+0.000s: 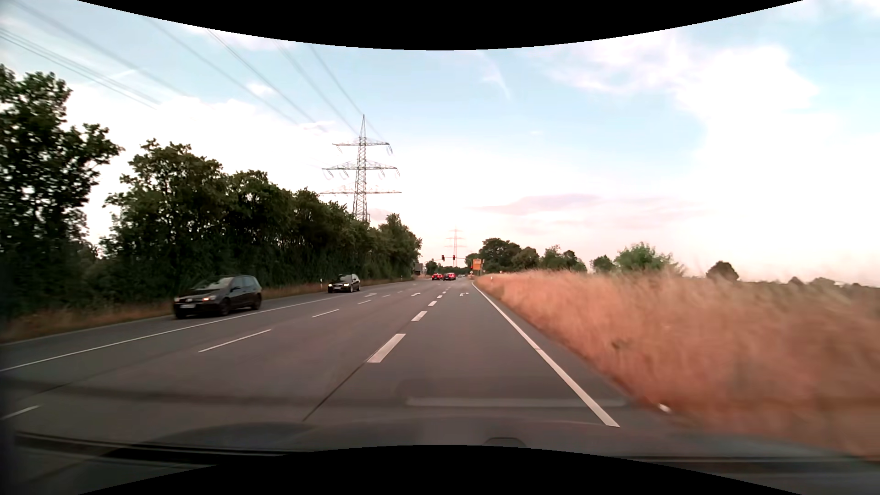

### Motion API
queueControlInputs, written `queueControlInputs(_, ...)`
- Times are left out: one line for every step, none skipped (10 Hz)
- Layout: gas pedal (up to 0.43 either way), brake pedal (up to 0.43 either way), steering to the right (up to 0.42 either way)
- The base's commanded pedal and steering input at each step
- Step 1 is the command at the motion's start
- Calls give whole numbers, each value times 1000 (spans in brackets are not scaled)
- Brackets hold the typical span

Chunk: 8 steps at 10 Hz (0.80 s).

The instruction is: Follow the waypoints while adhering to traffic rules and regulations

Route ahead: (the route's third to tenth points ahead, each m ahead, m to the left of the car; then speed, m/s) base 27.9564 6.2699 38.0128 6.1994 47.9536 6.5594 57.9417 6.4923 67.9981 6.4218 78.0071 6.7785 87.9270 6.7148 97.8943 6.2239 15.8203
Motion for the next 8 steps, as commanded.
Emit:
queueControlInputs(0, 128, -4)
queueControlInputs(0, 134, -4)
queueControlInputs(0, 134, -4)
queueControlInputs(0, 134, -4)
queueControlInputs(0, 134, -4)
queueControlInputs(0, 140, -4)
queueControlInputs(0, 140, -4)
queueControlInputs(0, 140, -4)
